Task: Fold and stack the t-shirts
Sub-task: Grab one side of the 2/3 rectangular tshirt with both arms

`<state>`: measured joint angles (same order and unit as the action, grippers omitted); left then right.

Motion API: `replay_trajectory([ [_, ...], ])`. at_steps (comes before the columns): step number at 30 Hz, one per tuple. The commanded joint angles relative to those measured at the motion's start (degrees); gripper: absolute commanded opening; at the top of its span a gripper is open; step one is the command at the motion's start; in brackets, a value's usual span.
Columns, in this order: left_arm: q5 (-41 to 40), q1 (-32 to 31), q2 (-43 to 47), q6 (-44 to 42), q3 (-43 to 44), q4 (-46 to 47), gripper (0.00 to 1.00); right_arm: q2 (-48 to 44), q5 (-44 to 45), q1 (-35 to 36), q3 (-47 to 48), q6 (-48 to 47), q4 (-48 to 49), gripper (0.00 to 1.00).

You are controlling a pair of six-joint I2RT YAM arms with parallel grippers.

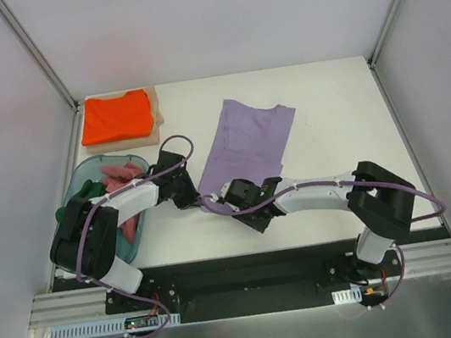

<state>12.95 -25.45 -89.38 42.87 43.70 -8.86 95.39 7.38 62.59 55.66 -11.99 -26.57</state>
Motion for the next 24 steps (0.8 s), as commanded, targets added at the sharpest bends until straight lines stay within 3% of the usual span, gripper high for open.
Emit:
replay_trajectory([
  [1, -1.9, -0.2, 3.4, -0.5, -1.9, -1.9, 0.0, 2.1, 3.7, 1.2, 1.2, 1.5, -4.0, 0.33],
  [6, -1.9, -0.2, 9.4, -0.4, -3.4, -3.0, 0.0, -1.3, 0.6, 3.1, 2.2, 1.4, -3.9, 0.05],
  [14, -7.8, -0.2, 27.6, 2.1, -7.1, -7.1, 0.0, -11.4, -25.4, 4.0, 3.2, 2.5, 0.6, 0.01],
  [24, -16.3, -0.1, 53.2, 3.2, -6.1, -16.2, 0.0, -19.6, -44.9, 5.4, 3.1, 7.9, 9.3, 0.01],
])
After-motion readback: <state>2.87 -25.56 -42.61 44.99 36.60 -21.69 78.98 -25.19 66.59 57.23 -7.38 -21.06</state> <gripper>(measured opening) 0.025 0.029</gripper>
